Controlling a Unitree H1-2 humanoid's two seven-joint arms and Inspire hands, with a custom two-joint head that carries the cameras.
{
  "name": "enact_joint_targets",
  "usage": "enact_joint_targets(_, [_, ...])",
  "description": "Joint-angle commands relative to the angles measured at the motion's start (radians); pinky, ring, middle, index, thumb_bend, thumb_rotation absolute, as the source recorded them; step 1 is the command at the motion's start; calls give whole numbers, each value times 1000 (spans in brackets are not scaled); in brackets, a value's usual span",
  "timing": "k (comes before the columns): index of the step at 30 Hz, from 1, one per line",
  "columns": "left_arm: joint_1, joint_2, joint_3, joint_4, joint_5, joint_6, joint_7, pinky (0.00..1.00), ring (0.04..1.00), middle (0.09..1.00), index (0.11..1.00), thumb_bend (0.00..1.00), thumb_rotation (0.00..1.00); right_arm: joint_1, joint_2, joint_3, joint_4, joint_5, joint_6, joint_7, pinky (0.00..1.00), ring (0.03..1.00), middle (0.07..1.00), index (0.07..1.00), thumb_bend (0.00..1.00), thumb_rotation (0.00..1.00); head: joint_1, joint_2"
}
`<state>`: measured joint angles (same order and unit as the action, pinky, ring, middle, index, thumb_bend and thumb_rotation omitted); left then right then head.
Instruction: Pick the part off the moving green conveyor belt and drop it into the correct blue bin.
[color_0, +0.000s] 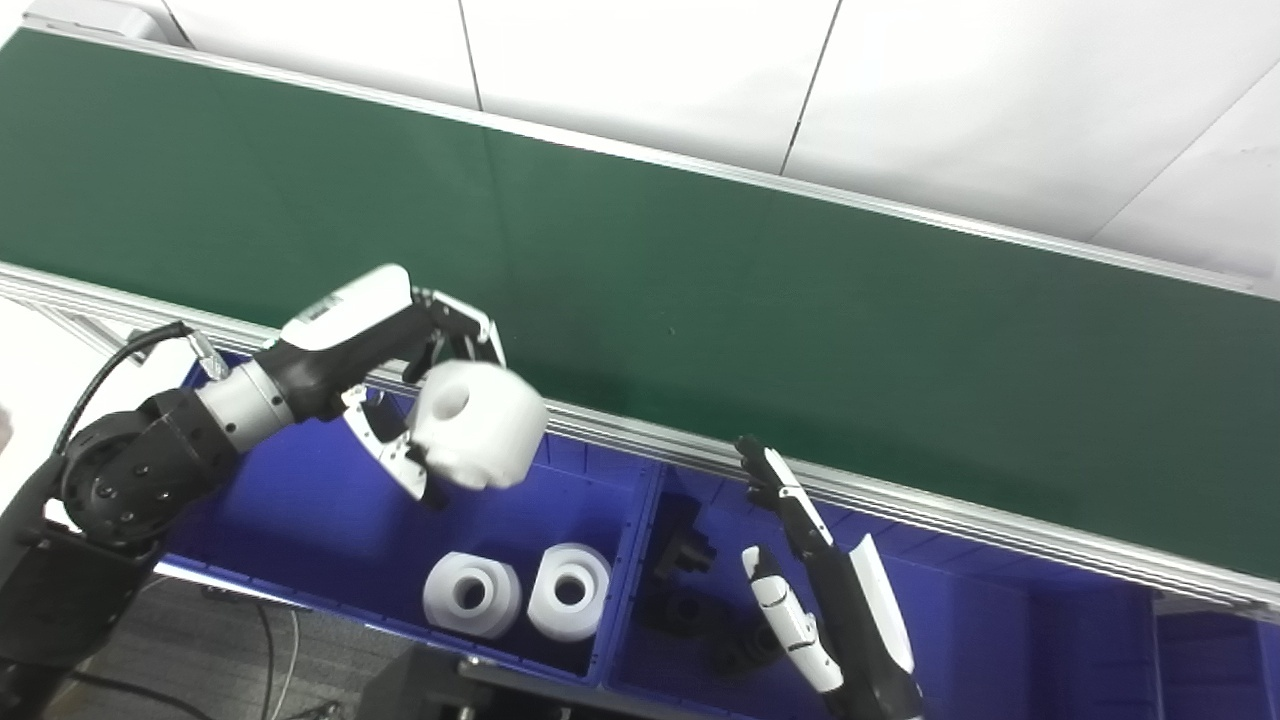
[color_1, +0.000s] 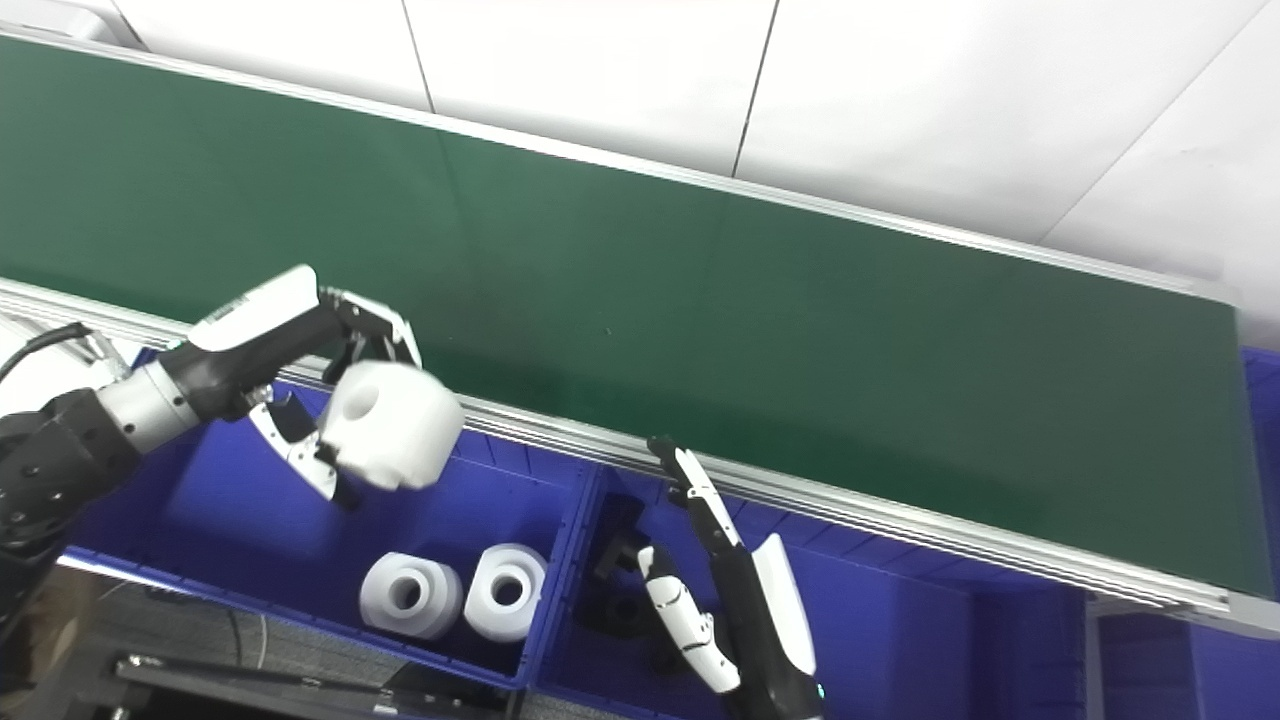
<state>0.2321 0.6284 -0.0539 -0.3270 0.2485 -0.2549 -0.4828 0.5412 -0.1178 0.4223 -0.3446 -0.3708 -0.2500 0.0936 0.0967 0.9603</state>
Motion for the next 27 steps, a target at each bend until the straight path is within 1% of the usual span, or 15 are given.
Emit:
enact_joint_targets(1, [12,16,8,-17,-4,-30,19,166,218,471,288,547,0,7,11,3,-14,4,-21,-8,869,933,961,932,385,999,-2,1])
enact_joint_targets(4, [40,-9,12,30,6,-104,62,172,224,471,300,547,0,6,12,4,-15,4,-19,-8,866,931,958,930,380,996,-4,2])
enact_joint_targets(7, [67,-39,15,64,7,-161,102,208,255,471,339,545,0,6,14,3,-15,4,-20,-9,869,932,959,930,380,993,-6,3])
enact_joint_targets(11, [99,-74,17,108,51,-203,158,206,255,471,353,546,0,5,14,1,-13,0,-21,-10,867,932,958,927,388,997,-7,3])
enact_joint_targets(15, [101,-72,-14,179,116,-215,234,188,247,472,362,547,0,4,13,2,-20,2,-13,-5,863,930,959,929,388,1000,-7,3])
enact_joint_targets(17, [95,-70,-42,239,162,-215,317,175,236,472,375,547,0,6,14,3,-25,1,-11,-4,863,930,959,928,385,996,-13,7])
enact_joint_targets(18, [92,-70,-55,266,187,-215,360,174,235,466,402,542,0,7,15,3,-27,0,-11,-4,862,929,958,928,384,995,-16,7])
enact_joint_targets(19, [87,-66,-75,297,211,-215,413,175,238,456,452,532,0,8,15,3,-28,0,-10,-5,861,929,958,927,385,994,-18,11])
enact_joint_targets(20, [81,-59,-98,328,232,-215,464,192,259,454,486,524,0,9,15,3,-30,1,-8,-4,862,929,957,927,387,993,-19,12])
enact_joint_targets(21, [76,-50,-122,354,248,-215,511,196,262,454,489,524,0,10,14,3,-31,0,-7,-3,862,929,957,927,387,993,-19,13])
enact_joint_targets(23, [68,-34,-160,391,269,-215,574,220,289,457,499,521,0,11,13,4,-35,-2,-5,-1,863,930,957,928,387,995,-19,16])
enact_joint_targets(24, [65,-27,-175,405,276,-215,595,304,377,466,503,518,0,12,13,4,-37,-4,-4,-1,863,929,956,928,388,997,-19,16])
enact_joint_targets(25, [62,-20,-190,418,283,-215,614,333,407,470,504,518,0,13,12,4,-37,-2,-5,-1,863,929,956,928,388,999,-15,14])
enact_joint_targets(26, [59,-13,-204,427,286,-215,630,464,540,589,500,510,41,14,12,4,-37,0,-6,-1,865,930,956,929,389,998,-15,14])
enact_joint_targets(27, [57,-9,-214,437,273,-215,623,509,586,629,499,507,56,14,12,4,-35,3,-8,-2,866,931,956,929,389,997,-13,17])
